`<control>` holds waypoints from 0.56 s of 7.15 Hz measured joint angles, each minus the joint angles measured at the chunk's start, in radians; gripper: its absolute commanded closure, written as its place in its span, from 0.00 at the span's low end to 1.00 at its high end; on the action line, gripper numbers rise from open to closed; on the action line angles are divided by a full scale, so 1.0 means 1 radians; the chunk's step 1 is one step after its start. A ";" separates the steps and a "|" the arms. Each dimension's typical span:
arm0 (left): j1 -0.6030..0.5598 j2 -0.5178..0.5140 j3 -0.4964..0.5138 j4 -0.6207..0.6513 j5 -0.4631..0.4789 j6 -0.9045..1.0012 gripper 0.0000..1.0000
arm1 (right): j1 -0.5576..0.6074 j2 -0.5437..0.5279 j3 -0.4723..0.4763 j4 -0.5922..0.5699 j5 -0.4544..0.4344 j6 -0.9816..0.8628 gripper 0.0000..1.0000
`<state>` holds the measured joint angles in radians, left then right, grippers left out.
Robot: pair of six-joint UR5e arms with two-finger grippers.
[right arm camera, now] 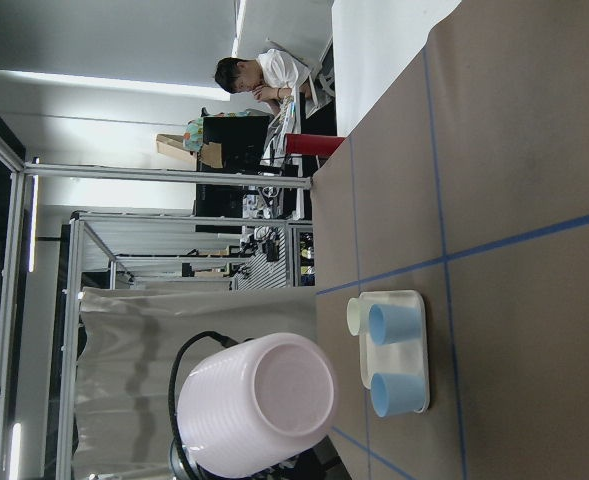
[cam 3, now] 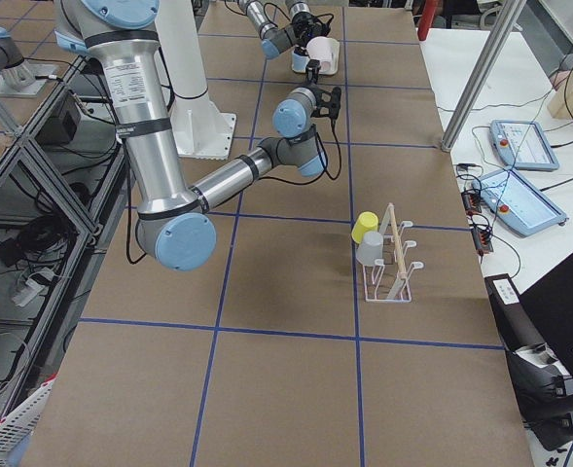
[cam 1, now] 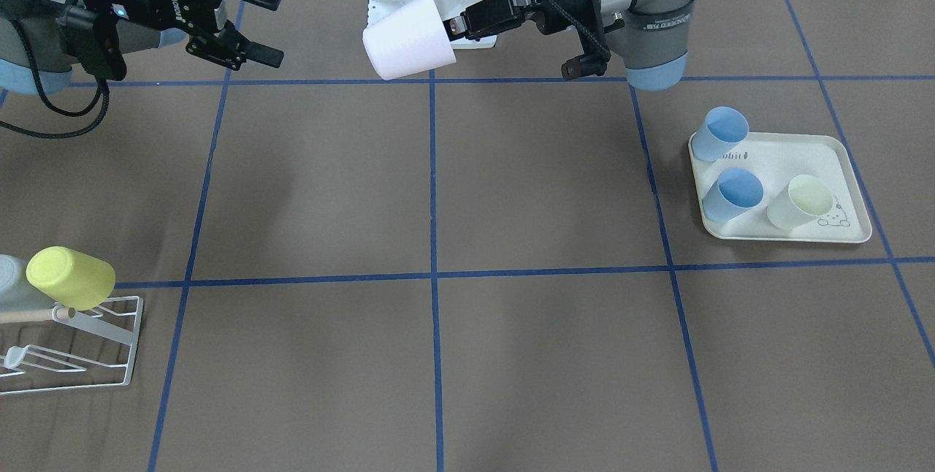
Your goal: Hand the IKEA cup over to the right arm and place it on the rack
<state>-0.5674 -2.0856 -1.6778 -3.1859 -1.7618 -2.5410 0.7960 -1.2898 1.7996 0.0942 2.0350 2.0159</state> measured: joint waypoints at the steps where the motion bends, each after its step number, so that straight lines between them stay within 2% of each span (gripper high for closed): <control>1: 0.016 -0.003 -0.001 -0.009 0.017 -0.009 1.00 | -0.022 0.026 -0.001 0.007 -0.011 0.003 0.02; 4: 0.056 -0.014 -0.009 -0.016 0.031 -0.023 1.00 | -0.057 0.064 -0.005 0.009 -0.024 0.005 0.02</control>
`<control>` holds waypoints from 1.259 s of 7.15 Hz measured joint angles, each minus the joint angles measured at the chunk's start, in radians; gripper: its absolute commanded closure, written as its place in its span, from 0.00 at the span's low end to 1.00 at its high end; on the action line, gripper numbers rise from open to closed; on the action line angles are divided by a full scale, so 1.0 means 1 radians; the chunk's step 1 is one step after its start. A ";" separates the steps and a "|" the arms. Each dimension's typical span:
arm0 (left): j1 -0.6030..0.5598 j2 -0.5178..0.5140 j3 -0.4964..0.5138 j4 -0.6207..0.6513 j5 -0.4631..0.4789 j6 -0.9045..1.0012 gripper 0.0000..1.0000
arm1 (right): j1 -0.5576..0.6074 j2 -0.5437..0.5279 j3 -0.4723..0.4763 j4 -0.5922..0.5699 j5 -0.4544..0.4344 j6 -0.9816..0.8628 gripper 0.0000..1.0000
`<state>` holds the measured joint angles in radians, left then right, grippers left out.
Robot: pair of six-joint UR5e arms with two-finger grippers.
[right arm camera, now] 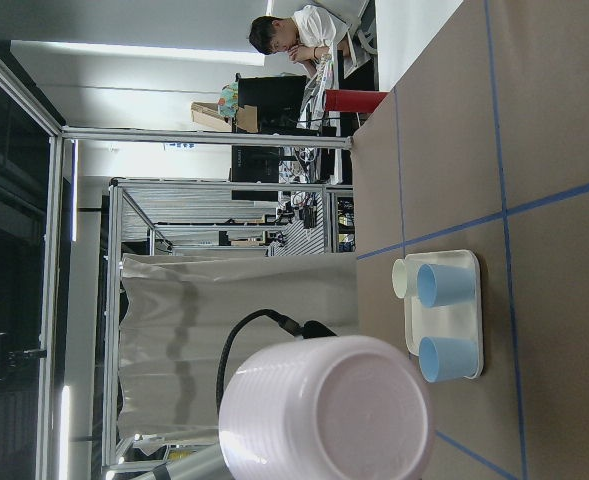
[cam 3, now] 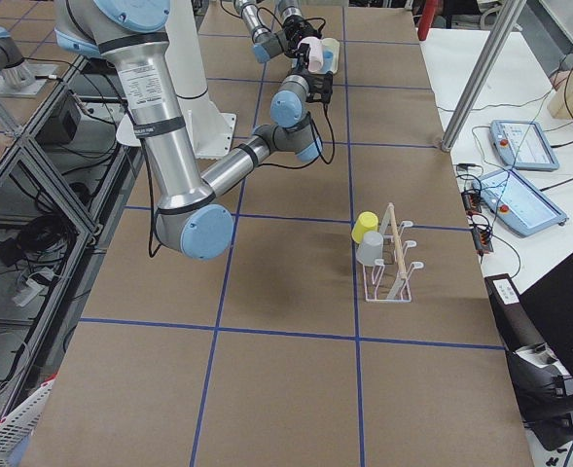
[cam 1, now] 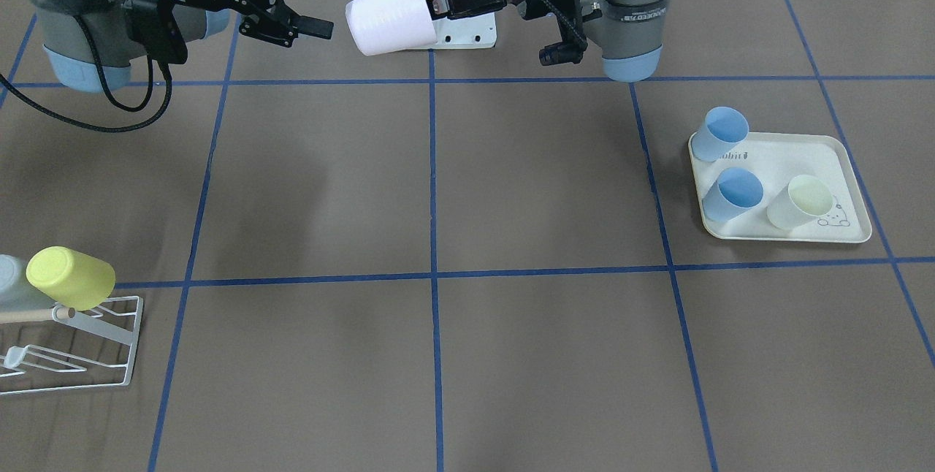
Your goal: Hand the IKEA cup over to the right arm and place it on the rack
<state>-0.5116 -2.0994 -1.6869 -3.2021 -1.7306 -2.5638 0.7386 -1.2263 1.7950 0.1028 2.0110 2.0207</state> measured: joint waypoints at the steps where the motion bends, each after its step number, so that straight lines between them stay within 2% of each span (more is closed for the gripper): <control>1: 0.015 -0.009 -0.002 -0.001 0.007 -0.002 1.00 | -0.004 0.002 -0.001 0.000 -0.004 0.000 0.02; 9: 0.054 -0.025 0.000 -0.042 0.025 -0.003 1.00 | -0.016 0.008 0.000 0.003 -0.014 0.001 0.02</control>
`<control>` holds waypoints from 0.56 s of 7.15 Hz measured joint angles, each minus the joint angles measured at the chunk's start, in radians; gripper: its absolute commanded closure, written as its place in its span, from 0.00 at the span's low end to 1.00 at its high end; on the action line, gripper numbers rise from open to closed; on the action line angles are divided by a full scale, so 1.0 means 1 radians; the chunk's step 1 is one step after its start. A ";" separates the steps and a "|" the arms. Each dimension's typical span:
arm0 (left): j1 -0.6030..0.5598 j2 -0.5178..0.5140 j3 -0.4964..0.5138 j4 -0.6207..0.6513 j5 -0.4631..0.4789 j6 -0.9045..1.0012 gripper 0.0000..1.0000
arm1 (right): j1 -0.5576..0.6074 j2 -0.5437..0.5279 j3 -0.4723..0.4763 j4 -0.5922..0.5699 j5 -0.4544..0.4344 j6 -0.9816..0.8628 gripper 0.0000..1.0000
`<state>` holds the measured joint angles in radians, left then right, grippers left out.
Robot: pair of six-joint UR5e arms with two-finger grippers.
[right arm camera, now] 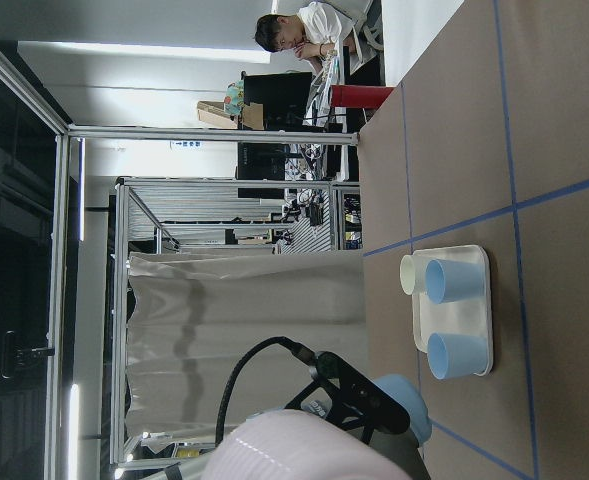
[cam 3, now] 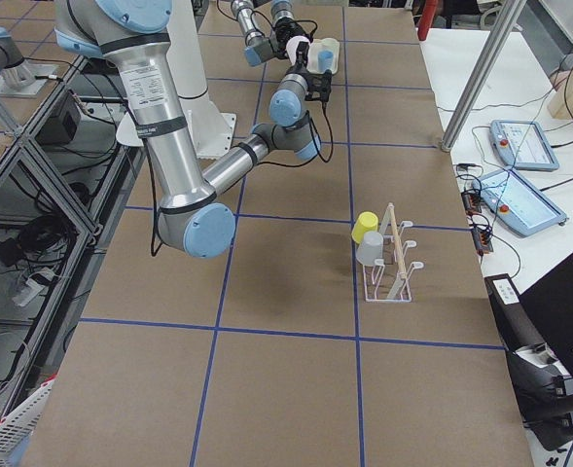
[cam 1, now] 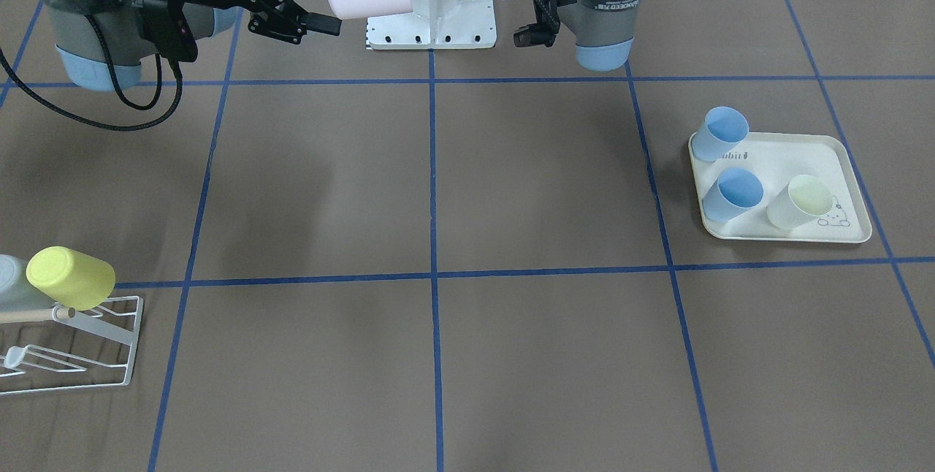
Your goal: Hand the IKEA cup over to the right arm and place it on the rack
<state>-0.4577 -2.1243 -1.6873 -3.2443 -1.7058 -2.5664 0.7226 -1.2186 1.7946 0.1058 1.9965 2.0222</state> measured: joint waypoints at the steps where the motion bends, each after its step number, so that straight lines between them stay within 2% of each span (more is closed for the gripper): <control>1: 0.003 -0.001 0.000 0.000 0.000 0.000 1.00 | -0.007 0.001 0.000 0.000 -0.005 0.000 0.02; 4: 0.012 -0.009 0.002 0.001 0.000 0.000 1.00 | -0.022 0.003 0.001 0.001 -0.021 0.000 0.05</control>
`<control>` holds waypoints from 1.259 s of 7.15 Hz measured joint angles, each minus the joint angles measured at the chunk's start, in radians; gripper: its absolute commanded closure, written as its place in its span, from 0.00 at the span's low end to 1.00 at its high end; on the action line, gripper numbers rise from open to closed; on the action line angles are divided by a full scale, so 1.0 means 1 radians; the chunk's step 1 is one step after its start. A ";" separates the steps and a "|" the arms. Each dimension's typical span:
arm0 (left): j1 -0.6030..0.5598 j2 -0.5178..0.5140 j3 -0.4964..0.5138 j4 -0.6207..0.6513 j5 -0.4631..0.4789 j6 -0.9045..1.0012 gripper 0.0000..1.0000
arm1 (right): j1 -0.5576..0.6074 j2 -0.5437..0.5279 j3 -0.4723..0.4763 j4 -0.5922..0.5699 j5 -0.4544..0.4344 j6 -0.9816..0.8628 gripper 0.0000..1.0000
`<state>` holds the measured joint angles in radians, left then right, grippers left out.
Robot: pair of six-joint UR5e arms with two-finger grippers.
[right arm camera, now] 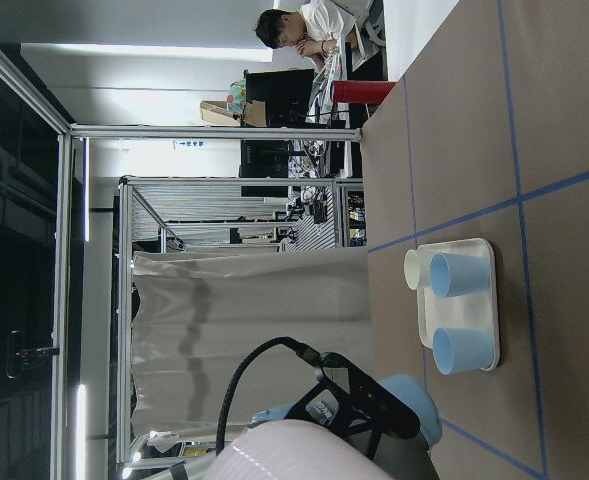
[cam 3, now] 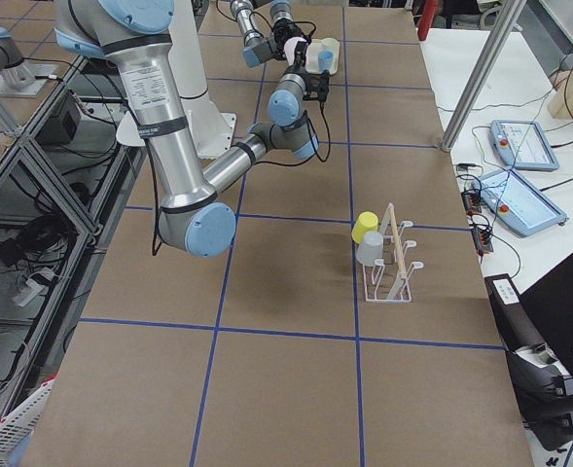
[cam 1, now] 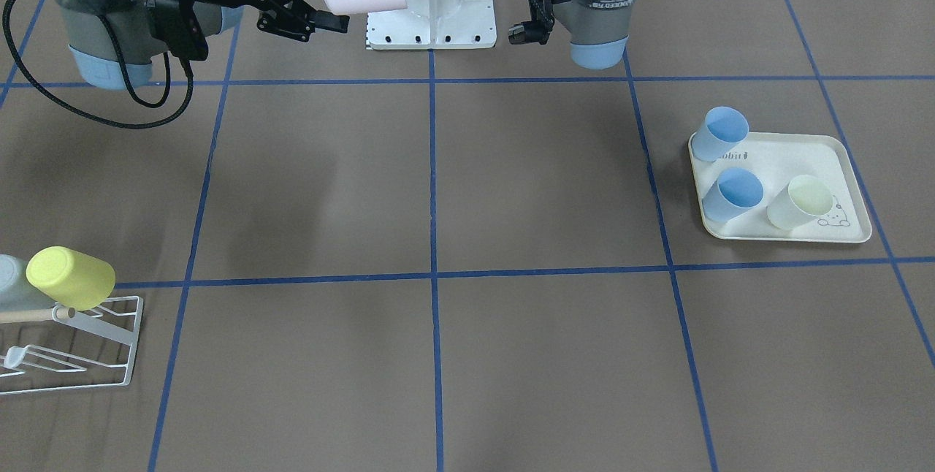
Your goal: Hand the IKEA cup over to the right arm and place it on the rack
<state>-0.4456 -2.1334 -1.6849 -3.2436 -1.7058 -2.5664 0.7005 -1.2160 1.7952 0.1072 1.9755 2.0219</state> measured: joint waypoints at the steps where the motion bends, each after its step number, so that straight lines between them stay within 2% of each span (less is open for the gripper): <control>1: 0.000 -0.002 0.000 0.000 0.000 0.000 1.00 | 0.000 0.001 0.001 0.000 -0.001 0.000 0.06; 4: 0.001 -0.005 0.006 0.000 0.001 0.000 1.00 | -0.002 0.000 0.000 0.012 -0.001 0.000 0.07; 5: 0.001 -0.005 0.006 0.000 0.002 0.000 1.00 | -0.002 0.000 0.000 0.016 -0.002 0.000 0.22; 6: 0.001 -0.006 0.007 0.001 0.002 0.000 0.91 | -0.002 0.000 -0.001 0.018 -0.002 0.000 0.41; 7: 0.002 -0.005 0.008 0.000 0.002 0.001 0.66 | -0.002 0.000 -0.001 0.019 -0.003 0.000 0.59; 8: 0.002 -0.005 0.008 0.000 0.001 0.002 0.38 | -0.002 -0.001 -0.002 0.020 -0.003 0.000 0.67; 9: 0.002 -0.005 0.008 -0.001 0.006 0.003 0.27 | -0.003 -0.001 -0.002 0.020 -0.002 0.000 0.67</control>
<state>-0.4434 -2.1381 -1.6767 -3.2442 -1.7002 -2.5630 0.6980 -1.2174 1.7935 0.1270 1.9731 2.0218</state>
